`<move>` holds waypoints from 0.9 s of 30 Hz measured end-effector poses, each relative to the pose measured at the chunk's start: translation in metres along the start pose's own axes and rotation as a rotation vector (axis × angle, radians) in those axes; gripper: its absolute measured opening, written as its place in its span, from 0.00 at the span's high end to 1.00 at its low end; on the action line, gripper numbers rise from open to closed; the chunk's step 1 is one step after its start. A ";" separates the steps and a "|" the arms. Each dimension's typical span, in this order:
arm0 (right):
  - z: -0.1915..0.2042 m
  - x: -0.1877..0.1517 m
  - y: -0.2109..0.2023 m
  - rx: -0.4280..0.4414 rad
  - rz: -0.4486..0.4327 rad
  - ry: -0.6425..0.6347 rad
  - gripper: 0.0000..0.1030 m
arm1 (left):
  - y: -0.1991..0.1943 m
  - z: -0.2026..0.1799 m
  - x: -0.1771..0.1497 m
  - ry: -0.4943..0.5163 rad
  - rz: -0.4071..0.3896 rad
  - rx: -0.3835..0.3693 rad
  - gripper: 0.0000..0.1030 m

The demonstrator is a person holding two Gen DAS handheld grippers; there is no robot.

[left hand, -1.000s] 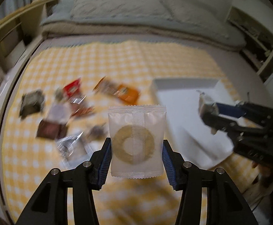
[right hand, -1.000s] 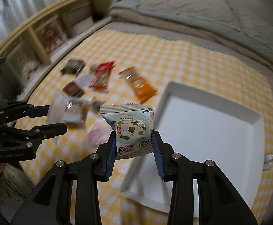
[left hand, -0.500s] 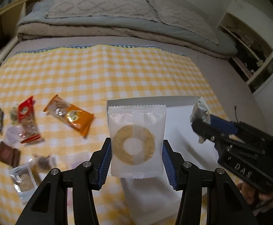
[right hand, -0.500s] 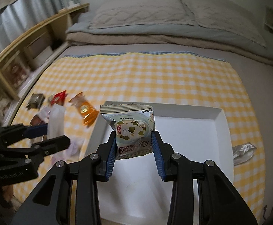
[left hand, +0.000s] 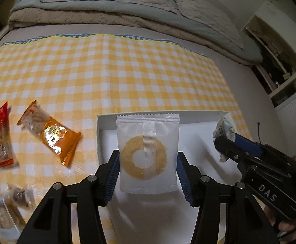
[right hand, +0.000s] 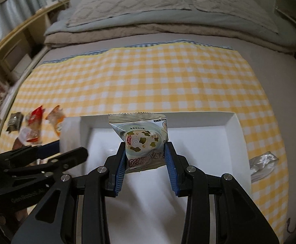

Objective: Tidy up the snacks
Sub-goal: 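Carry both packs over the white tray and open both tools, then raise both tools away from the tray toward the snacks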

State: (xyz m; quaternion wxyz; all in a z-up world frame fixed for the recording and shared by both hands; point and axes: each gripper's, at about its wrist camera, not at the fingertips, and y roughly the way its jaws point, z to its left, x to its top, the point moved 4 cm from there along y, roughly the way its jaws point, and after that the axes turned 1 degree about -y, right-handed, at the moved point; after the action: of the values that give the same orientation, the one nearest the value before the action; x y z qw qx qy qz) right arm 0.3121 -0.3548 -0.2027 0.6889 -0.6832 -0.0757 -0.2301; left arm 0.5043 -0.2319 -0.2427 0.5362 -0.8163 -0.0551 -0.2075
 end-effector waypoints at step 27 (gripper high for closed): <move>-0.029 -0.020 -0.018 -0.023 -0.018 0.000 0.00 | -0.027 -0.011 -0.035 0.157 -0.016 0.135 0.00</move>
State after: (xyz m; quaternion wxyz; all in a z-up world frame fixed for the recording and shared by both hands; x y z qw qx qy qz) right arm 0.2808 -0.3778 -0.1968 0.6790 -0.6902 -0.0791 -0.2373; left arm 0.4611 -0.2255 -0.2301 0.5909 -0.7591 -0.0332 -0.2710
